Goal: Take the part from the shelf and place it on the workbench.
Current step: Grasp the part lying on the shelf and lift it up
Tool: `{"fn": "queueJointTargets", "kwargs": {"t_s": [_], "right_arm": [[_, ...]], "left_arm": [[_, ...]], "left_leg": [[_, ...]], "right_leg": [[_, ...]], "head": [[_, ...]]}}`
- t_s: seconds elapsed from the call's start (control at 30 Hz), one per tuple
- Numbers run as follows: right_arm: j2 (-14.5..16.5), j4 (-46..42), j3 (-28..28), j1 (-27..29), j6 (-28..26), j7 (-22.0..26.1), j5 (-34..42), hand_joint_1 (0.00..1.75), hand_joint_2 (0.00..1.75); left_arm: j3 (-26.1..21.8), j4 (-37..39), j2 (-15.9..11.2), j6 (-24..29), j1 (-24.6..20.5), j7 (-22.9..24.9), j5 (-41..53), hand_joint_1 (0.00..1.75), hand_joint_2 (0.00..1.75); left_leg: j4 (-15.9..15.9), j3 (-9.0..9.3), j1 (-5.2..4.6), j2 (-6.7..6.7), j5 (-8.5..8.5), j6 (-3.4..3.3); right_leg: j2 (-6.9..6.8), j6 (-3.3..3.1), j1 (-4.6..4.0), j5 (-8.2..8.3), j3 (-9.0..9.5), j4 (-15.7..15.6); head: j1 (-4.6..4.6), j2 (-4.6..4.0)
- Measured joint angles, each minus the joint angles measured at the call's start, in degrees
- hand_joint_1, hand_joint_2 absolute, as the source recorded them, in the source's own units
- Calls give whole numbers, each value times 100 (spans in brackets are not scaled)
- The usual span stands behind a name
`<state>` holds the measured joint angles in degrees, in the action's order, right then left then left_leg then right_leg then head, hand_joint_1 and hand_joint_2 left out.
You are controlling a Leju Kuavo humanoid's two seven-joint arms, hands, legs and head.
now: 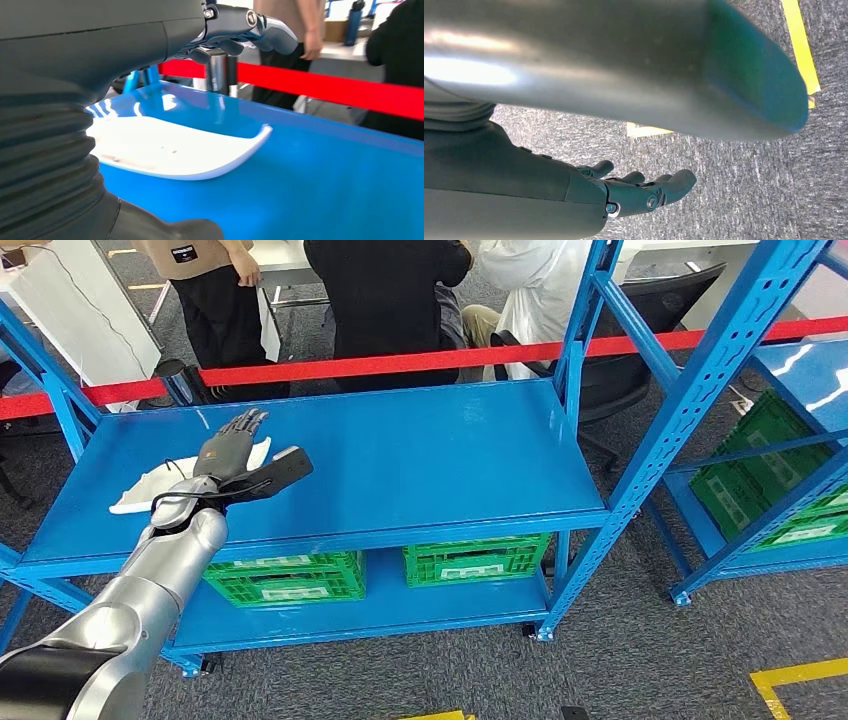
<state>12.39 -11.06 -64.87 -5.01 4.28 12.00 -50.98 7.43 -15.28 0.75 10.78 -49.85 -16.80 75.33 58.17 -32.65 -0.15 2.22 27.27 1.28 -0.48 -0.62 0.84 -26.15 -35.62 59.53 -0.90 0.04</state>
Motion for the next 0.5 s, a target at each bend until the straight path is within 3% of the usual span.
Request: {"fn": "queueJointTargets", "kwargs": {"t_s": [0.1,0.23,0.5], "right_arm": [[0,0,1,0,0,1,-12,0,0],[-2,0,5,-1,0,34,-90,0,0],[-2,0,9,-1,0,50,-109,0,0]], "left_arm": [[-1,11,-40,13,6,89,35,0,175],[-2,43,-258,87,56,582,283,0,175],[-2,74,-466,-173,76,797,345,0,175]], "left_leg": [[0,-1,0,-2,0,0],[0,-2,0,-4,0,0],[0,-2,0,-4,0,0]], "right_leg": [[-1,0,0,0,0,0],[0,0,0,0,0,0],[-1,0,0,0,0,0]], "head": [[0,0],[0,1],[-1,1]]}}
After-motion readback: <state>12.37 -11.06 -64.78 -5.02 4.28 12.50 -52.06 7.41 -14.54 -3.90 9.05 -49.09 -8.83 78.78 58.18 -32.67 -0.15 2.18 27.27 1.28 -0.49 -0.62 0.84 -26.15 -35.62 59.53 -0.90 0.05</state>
